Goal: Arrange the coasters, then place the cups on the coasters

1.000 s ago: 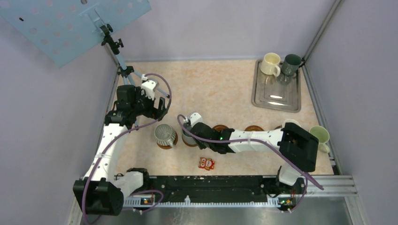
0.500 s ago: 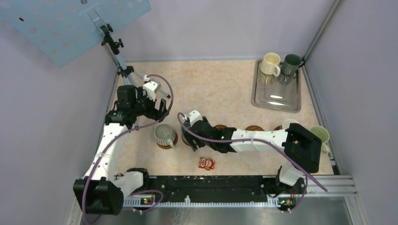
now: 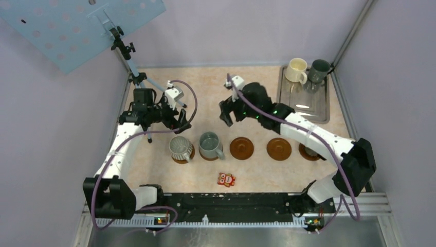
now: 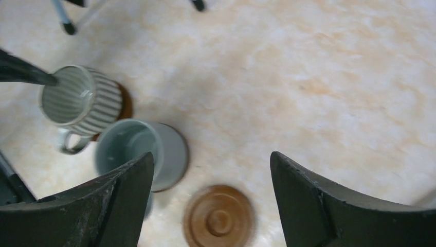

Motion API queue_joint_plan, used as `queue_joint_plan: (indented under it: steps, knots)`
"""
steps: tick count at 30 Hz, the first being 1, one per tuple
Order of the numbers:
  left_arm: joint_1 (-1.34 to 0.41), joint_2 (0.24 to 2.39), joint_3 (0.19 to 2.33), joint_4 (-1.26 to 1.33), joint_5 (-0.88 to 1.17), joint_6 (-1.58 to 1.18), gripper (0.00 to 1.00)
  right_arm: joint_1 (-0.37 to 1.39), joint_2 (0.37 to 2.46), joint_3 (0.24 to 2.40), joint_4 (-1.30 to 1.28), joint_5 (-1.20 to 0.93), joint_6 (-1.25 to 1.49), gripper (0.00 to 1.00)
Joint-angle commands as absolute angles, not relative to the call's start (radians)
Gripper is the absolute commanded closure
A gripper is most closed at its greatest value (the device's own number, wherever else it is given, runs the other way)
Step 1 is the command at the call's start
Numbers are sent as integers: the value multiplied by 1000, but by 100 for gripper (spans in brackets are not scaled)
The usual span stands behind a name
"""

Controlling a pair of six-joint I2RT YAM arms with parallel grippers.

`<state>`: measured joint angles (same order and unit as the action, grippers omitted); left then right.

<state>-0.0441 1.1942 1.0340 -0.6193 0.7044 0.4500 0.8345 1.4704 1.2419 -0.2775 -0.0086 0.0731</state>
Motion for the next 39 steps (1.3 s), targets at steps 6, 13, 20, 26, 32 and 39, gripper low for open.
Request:
queue_joint_plan:
  steps: [6, 13, 20, 26, 32, 39]
  knots:
    - [-51, 1337, 1207, -669, 672, 516, 1, 323, 1423, 1313, -447, -328, -46, 16]
    - [-51, 1377, 1276, -674, 676, 512, 1, -27, 1593, 1564, -619, -382, -246, 16]
    - [-51, 1347, 1210, -575, 715, 480, 1, -157, 1923, 1951, -831, -315, -375, 22]
    - [-52, 1303, 1163, -504, 656, 477, 1, -169, 2110, 2077, -831, -285, -430, 26]
    - [-52, 1318, 1187, -532, 634, 482, 1, -169, 2279, 2221, -856, -262, -416, 27]
    - [-52, 1367, 1203, -522, 628, 426, 1, -166, 2370, 2261, -787, -233, -421, 27]
